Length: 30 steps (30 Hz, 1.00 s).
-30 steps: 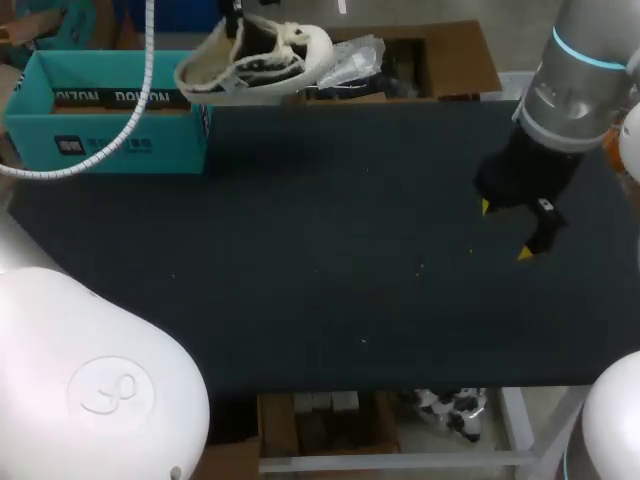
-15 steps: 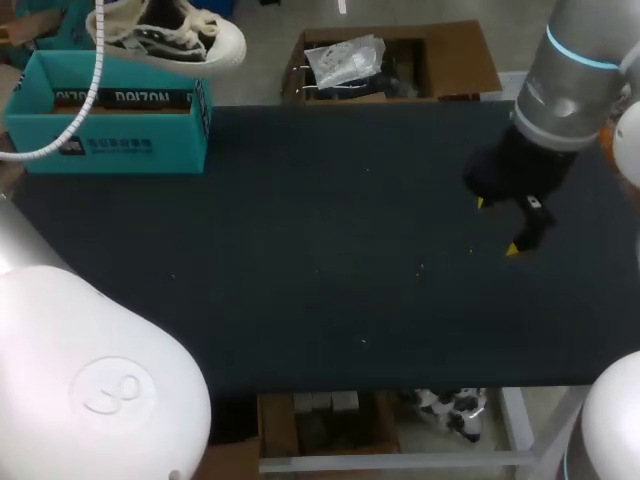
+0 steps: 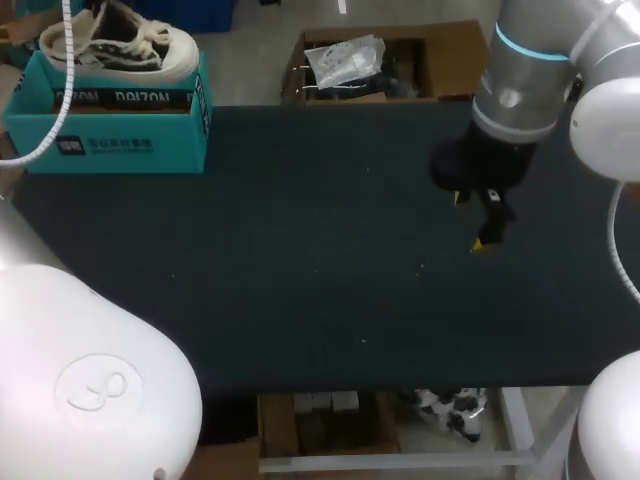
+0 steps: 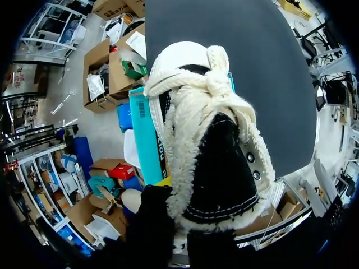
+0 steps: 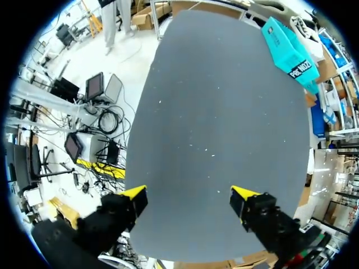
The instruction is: Open the shoe tongue, take the insole out of the shoe, put the insole back into the shoe, and pack the shoe into the shoebox
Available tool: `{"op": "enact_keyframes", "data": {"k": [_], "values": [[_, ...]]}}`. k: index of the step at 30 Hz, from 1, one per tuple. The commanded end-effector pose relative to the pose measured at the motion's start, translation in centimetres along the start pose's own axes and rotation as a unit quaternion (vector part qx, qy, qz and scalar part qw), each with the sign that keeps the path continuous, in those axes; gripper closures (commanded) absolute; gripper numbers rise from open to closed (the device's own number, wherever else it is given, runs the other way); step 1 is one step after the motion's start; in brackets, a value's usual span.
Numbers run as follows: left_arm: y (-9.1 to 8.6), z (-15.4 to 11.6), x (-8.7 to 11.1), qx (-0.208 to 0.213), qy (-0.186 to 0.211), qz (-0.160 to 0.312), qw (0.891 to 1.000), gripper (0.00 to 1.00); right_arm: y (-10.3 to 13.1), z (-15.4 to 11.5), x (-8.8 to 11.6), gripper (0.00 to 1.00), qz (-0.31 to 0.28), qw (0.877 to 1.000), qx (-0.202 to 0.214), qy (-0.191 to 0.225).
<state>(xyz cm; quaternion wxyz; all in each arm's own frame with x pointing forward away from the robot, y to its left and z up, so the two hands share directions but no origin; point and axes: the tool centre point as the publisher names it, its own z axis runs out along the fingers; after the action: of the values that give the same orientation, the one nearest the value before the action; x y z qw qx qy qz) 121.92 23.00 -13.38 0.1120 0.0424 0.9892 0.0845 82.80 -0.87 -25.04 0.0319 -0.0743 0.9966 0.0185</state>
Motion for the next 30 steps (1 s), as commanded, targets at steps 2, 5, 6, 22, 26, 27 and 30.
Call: {"op": "enact_keyframes", "data": {"k": [2, 5, 6, 22, 26, 27, 30], "values": [[1.7, 4.1, -0.5, 0.005, 0.012, -0.008, 1.0, 1.0, 0.1, 0.0, -0.2, 0.0, 0.0, 1.0, 0.002, 0.004], [2.2, 6.1, -0.7, 0.001, 0.028, -0.007, 1.0, 1.0, 0.1, 0.0, -0.2, 0.0, 0.0, 1.0, 0.002, 0.004], [2.4, 6.7, -0.7, 0.001, 0.031, -0.004, 1.0, 1.0, 0.1, 0.0, -0.2, 0.0, 0.0, 1.0, 0.002, 0.004], [3.3, 15.9, -0.7, 0.002, 0.109, 0.022, 0.994, 1.0, 0.1, 0.0, -0.2, 0.0, 0.0, 1.0, 0.002, 0.004], [2.9, 18.3, -1.1, 0.005, 0.139, 0.03, 0.99, 1.0, 0.1, 0.0, -0.2, 0.0, 0.0, 1.0, 0.002, 0.004], [2.9, 18.8, -1.2, 0.006, 0.145, 0.032, 0.989, 1.0, 0.1, 0.0, -0.2, 0.0, 0.0, 1.0, 0.002, 0.004], [2.9, 19.9, -1.6, 0.007, 0.161, 0.035, 0.986, 1.0, 0.1, 0.0, -0.2, 0.0, 0.0, 1.0, 0.002, 0.004]]}}
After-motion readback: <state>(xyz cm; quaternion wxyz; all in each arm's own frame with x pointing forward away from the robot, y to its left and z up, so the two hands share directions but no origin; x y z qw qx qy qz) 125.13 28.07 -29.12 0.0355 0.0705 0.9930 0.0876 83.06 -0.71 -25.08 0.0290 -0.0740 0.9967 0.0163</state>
